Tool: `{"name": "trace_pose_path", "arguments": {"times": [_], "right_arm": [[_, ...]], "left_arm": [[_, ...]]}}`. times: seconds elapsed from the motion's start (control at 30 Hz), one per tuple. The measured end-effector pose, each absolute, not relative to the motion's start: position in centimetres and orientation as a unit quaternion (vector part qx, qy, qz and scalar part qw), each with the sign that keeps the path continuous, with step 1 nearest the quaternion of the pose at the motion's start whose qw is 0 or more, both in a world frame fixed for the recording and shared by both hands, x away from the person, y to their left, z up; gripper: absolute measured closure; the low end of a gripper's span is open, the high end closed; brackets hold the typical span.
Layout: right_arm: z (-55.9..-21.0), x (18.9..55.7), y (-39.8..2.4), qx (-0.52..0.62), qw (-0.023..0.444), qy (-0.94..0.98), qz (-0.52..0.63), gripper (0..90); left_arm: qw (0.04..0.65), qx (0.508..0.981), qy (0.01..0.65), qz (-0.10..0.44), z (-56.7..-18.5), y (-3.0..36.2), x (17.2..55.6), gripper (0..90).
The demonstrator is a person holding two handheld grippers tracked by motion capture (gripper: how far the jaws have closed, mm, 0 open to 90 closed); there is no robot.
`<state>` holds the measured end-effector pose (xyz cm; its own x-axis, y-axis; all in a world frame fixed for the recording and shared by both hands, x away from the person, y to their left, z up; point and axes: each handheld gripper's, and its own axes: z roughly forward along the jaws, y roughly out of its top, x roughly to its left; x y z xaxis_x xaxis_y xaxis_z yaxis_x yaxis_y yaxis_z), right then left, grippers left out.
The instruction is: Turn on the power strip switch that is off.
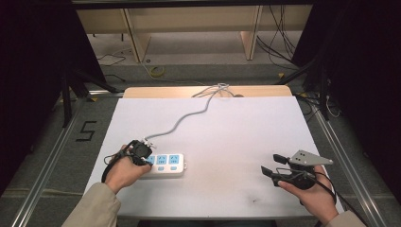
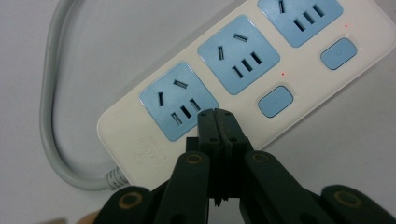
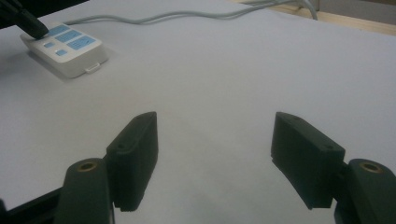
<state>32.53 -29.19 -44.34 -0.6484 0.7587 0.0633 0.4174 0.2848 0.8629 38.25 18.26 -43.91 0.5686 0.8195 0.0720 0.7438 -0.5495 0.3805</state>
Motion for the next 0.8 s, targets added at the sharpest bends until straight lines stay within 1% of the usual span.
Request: {"name": "trace_pose_path", "arguments": {"times": [0.67,0.7,0.8], "right_arm": [[-44.34,32.56,-29.24,0.377,0.184,0.780,0.464,32.5],[-44.34,32.56,-29.25,0.377,0.184,0.780,0.464,32.5],[-44.35,32.57,-29.24,0.377,0.184,0.780,0.464,32.5]], "left_arm": [[0.169,0.865,0.454,0.132,-43.88,18.35,38.11,89.2],[0.174,0.864,0.453,0.133,-43.85,18.32,38.09,84.2],[0.184,0.863,0.450,0.138,-43.57,18.23,38.01,83.8]]}}
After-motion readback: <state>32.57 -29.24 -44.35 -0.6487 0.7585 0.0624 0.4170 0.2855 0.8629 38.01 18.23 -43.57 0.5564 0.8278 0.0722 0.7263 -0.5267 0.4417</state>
